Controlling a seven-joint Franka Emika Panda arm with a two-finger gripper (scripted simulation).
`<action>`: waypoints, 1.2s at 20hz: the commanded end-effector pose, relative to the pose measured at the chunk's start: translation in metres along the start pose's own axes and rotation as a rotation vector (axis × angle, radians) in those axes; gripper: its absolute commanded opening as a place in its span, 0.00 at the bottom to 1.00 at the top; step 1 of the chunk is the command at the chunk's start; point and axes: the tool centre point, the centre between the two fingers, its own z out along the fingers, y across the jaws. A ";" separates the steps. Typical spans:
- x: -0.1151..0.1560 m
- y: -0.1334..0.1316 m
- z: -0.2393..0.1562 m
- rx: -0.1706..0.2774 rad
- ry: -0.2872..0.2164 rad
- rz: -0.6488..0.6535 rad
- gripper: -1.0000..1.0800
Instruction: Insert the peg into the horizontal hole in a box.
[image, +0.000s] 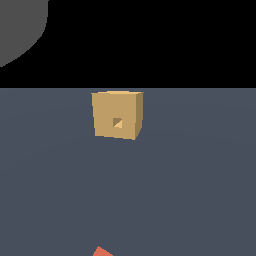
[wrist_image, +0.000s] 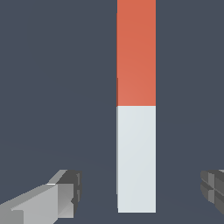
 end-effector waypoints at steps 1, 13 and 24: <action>0.000 -0.001 0.012 0.002 0.000 0.000 0.96; 0.002 0.000 0.038 0.001 0.000 -0.002 0.00; 0.004 -0.001 0.038 0.002 0.000 -0.003 0.00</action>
